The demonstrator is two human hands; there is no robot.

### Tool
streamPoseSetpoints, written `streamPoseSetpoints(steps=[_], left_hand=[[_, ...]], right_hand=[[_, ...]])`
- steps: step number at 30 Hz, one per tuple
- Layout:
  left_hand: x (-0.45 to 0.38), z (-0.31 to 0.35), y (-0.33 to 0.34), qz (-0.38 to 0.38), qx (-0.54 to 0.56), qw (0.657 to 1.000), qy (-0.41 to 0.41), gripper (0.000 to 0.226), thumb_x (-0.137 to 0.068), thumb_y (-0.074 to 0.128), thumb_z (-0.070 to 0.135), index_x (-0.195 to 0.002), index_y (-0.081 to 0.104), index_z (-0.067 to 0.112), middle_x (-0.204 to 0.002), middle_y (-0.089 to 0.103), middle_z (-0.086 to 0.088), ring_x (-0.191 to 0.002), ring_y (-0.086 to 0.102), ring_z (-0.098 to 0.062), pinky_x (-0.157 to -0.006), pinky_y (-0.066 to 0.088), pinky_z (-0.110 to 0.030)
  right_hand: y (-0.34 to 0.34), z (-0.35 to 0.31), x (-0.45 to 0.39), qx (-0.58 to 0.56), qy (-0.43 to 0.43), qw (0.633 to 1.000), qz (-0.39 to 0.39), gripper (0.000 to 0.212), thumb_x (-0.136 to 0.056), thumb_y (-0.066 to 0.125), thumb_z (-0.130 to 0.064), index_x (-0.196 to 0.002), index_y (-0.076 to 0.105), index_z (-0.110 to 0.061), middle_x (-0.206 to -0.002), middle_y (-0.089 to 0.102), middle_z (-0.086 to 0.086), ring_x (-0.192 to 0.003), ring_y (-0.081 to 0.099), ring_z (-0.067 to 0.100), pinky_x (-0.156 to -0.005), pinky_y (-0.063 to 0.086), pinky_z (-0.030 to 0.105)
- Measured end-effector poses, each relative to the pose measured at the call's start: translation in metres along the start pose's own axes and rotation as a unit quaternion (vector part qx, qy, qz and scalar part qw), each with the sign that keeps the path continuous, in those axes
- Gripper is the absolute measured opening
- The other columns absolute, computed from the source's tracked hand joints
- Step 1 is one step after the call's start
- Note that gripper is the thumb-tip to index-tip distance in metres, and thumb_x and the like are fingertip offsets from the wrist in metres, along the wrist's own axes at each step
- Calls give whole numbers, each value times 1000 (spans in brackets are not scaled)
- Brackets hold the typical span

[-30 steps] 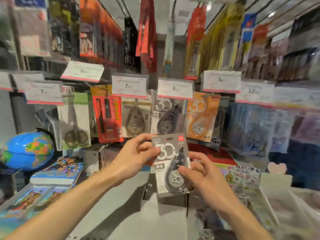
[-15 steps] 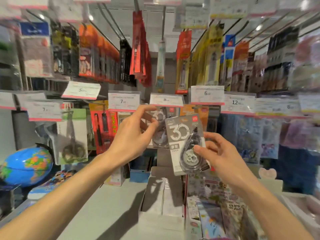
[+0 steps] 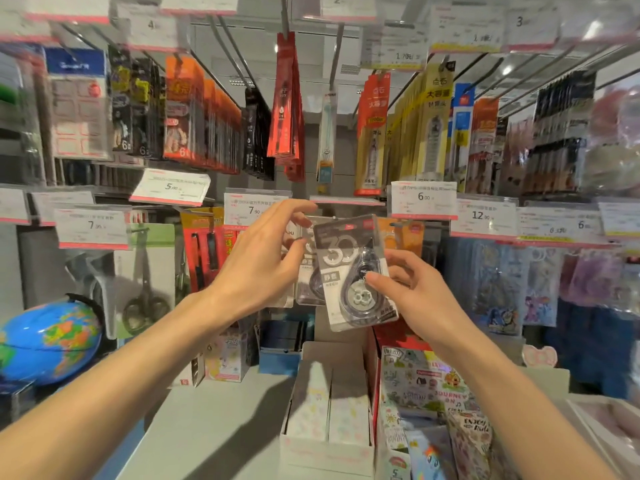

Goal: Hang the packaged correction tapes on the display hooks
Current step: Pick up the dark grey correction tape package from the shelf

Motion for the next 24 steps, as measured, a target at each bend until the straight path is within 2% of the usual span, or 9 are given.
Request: streamPoseSetpoints(steps=[2, 6, 8, 10, 12, 15, 18, 22, 24], left_hand=[[0, -1, 0, -2, -2, 1000, 1, 44, -96, 55, 11, -134, 47, 33, -114, 58, 15, -83, 65, -5, -77, 57, -28], [0, -3, 0, -6, -3, 1000, 2, 44, -96, 55, 11, -134, 47, 33, -114, 57, 16, -81, 64, -4, -76, 57, -28], [1, -4, 0, -9, -1, 1000, 3, 43, -97, 55, 11, -133, 47, 32, -114, 57, 15, -80, 64, -3, -75, 56, -28], [1, -5, 0, -13, -3, 1000, 3, 43, -97, 55, 12, -136, 47, 29, -115, 57, 14, -79, 65, -4, -76, 57, -30], [2, -5, 0, -16, -8, 1000, 3, 44, -96, 54, 13, -137, 46, 27, -115, 57, 13, -80, 66, -5, -77, 57, -32], [3, -7, 1, -17, -13, 1000, 4, 46, -96, 55, 13, -138, 46, 29, -115, 57, 15, -77, 65, -8, -79, 57, -33], [5, -10, 3, -18, -18, 1000, 2, 46, -96, 55, 14, -136, 45, 33, -115, 58, 18, -71, 62, -13, -76, 54, -26], [13, -18, 10, -24, -18, 1000, -6, 43, -97, 55, 16, -136, 46, 32, -110, 57, 21, -78, 60, -4, -74, 45, -13], [24, -24, 21, -35, -8, 999, -34, 44, -97, 56, 19, -137, 45, 33, -111, 54, 24, -89, 58, 8, -82, 49, -15]], right_hand=[[3, 0, -6, 5, 6, 1000, 8, 40, -95, 66, -33, -130, 46, -34, -96, 64, -16, -80, 61, -20, -72, 43, 14], [11, 4, -22, 14, 27, 999, 25, 44, -95, 66, -33, -133, 48, -21, -89, 52, 11, -82, 60, 6, -67, 47, 11], [14, 9, -29, 2, 34, 999, 31, 45, -94, 68, -32, -133, 49, -19, -91, 57, 4, -92, 61, 11, -77, 51, 14], [17, 13, -34, -12, 37, 998, 39, 52, -92, 70, -32, -137, 47, -19, -114, 65, -4, -113, 61, 11, -98, 48, 27], [20, 14, -37, -19, 40, 998, 42, 55, -92, 70, -30, -141, 45, -19, -131, 58, -4, -124, 56, 11, -105, 44, 30], [24, 13, -39, -33, 40, 998, 40, 52, -94, 69, -24, -140, 45, -17, -123, 65, -7, -107, 63, 1, -85, 47, 16], [27, 13, -41, -21, 39, 998, 44, 57, -93, 69, -26, -143, 43, -17, -126, 66, -3, -103, 63, -1, -72, 46, 15], [30, 19, -43, -13, 40, 998, 45, 64, -93, 69, -30, -148, 38, -18, -144, 52, -1, -134, 50, 14, -99, 39, 24], [32, 23, -44, -3, 40, 998, 52, 69, -92, 70, -33, -151, 38, -18, -147, 50, -2, -136, 48, 14, -107, 39, 29]])
Point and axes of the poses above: each hand's wrist, its own x-axis away from the middle knuckle, its own y-axis out of the palm, z = x × y, the point moved 4 cm from there along -x, towards the middle knuckle
